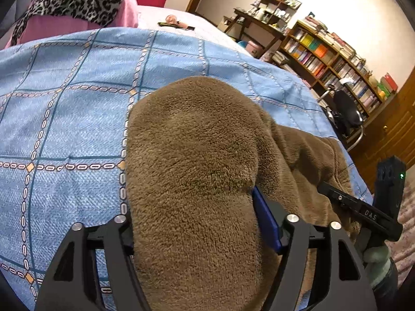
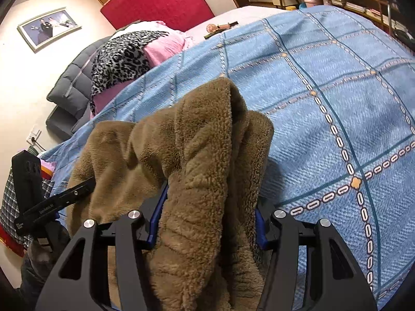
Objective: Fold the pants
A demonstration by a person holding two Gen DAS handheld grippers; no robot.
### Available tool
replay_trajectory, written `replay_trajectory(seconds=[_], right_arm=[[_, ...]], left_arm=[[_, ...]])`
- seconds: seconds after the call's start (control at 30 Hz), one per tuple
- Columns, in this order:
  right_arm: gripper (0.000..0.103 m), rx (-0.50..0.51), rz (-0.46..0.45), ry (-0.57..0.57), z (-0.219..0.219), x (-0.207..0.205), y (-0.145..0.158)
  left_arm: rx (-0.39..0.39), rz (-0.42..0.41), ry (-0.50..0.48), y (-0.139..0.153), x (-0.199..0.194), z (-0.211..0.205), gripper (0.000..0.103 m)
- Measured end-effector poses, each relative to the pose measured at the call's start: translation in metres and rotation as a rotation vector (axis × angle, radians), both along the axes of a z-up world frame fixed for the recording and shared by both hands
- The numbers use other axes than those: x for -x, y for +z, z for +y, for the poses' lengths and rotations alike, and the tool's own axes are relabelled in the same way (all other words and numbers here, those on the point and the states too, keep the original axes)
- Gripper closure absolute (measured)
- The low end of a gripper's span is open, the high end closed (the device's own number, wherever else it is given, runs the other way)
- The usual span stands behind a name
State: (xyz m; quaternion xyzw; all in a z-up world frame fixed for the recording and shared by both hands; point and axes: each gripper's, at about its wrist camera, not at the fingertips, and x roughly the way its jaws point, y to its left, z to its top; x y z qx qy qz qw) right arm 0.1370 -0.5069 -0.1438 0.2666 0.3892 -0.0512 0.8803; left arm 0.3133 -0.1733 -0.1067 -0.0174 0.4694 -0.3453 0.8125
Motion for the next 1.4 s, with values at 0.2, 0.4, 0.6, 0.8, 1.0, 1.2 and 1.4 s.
replay_trajectory(seconds=[0.2, 0.4, 0.6, 0.8, 1.0, 1.2, 1.4], right_arm=[[0.043, 0.065, -0.002, -0.027, 0.009, 0.005, 0.010], [0.041, 0.177, -0.057, -0.074, 0.021, 0.027, 0.037], [0.041, 0.194, -0.114, -0.086, 0.033, 0.059, 0.065], [0.030, 0.225, -0.144, -0.084, 0.055, 0.092, 0.084], [0.019, 0.262, -0.170, -0.066, 0.081, 0.120, 0.099], [0.010, 0.329, -0.183, -0.033, 0.111, 0.140, 0.107], [0.005, 0.339, -0.189, -0.028, 0.125, 0.156, 0.110]], left_arm=[[-0.089, -0.086, 0.030, 0.008, 0.012, -0.001, 0.016], [-0.150, -0.182, 0.077, 0.029, 0.031, 0.005, 0.015], [-0.187, -0.250, 0.101, 0.049, 0.055, 0.009, 0.015], [-0.202, -0.336, 0.106, 0.075, 0.094, 0.016, 0.009], [-0.200, -0.368, 0.118, 0.094, 0.126, 0.023, 0.009], [-0.255, -0.418, 0.116, 0.103, 0.161, 0.018, 0.009], [-0.254, -0.433, 0.127, 0.108, 0.185, 0.021, 0.009]])
